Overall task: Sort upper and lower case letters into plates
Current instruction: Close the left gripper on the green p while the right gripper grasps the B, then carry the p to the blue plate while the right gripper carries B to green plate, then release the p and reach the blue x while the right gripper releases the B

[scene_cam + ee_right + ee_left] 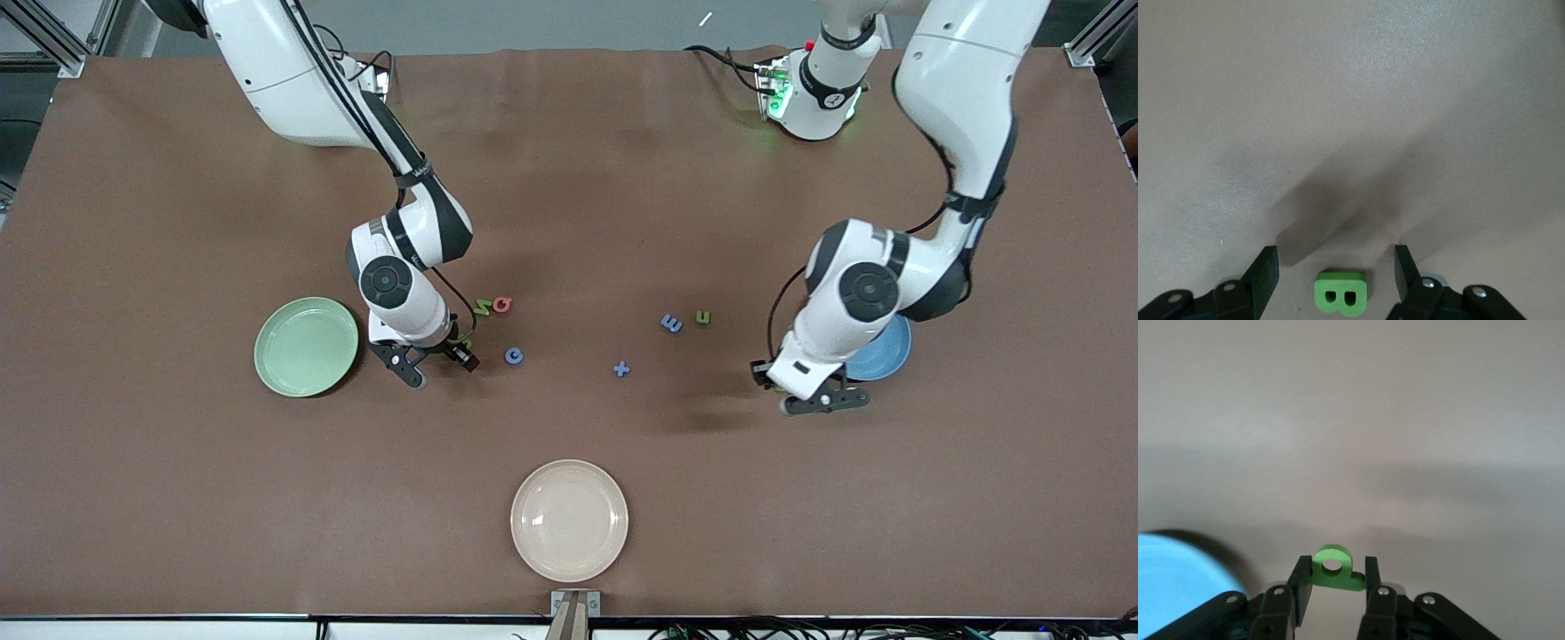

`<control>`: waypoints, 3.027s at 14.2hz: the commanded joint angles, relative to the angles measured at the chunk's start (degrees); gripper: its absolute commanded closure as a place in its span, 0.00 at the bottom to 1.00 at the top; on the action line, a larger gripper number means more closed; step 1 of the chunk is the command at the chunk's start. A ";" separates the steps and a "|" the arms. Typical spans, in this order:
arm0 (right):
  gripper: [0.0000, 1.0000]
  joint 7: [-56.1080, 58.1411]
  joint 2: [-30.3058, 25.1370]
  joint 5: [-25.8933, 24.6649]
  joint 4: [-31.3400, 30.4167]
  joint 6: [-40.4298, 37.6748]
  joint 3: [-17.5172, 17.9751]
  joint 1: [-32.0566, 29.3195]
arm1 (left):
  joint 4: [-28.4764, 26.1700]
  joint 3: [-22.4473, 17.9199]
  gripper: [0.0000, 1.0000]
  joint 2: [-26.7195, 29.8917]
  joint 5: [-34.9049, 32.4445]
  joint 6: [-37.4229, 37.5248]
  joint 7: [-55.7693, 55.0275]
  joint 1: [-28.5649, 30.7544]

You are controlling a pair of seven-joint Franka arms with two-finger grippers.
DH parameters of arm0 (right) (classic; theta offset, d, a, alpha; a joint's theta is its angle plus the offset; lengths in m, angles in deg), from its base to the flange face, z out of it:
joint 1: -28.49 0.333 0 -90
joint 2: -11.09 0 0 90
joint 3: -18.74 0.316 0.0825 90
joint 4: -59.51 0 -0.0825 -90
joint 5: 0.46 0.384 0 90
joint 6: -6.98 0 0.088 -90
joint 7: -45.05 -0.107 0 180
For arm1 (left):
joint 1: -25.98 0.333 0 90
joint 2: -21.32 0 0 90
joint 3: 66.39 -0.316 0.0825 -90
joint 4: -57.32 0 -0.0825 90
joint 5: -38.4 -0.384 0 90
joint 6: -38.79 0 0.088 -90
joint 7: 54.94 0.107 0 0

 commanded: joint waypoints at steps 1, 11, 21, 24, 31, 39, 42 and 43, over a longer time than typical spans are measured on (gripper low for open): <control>0.22 -1.46 -0.21 -0.34 -0.37 0.37 -0.61 1.17 | -8.34 2.44 0.74 5.02 -0.86 -0.62 6.43 6.37; 0.81 -2.78 0.14 -0.43 -0.46 -0.25 -0.70 1.88 | -21.35 2.53 0.72 11.09 -1.03 -3.33 23.06 16.84; 0.99 10.47 -8.02 -1.57 0.42 -14.12 -7.55 -1.19 | -25.93 2.35 0.72 9.24 -4.37 -12.39 22.71 17.19; 0.99 17.76 -11.71 -1.57 -0.01 -17.82 -7.64 -5.84 | -26.72 2.35 0.72 9.16 -5.95 -12.39 22.27 17.45; 0.98 24.99 -13.66 -1.57 -7.39 -13.88 -7.64 -11.39 | -27.08 2.35 0.67 8.45 -7.27 -13.01 22.09 18.25; 0.98 29.21 -13.66 -1.57 -16.98 -0.08 -7.64 -13.86 | -22.78 7.26 0.01 10.74 -7.27 -10.91 19.04 17.81; 0.93 29.21 -13.04 -1.48 -17.07 0.19 -7.64 -13.86 | -17.52 13.14 0.01 9.60 -7.19 -7.14 8.16 17.28; 0.90 29.21 -13.04 -1.48 -17.07 0.10 -7.64 -13.86 | -15.41 14.82 0.01 8.46 -7.19 -5.47 4.55 16.58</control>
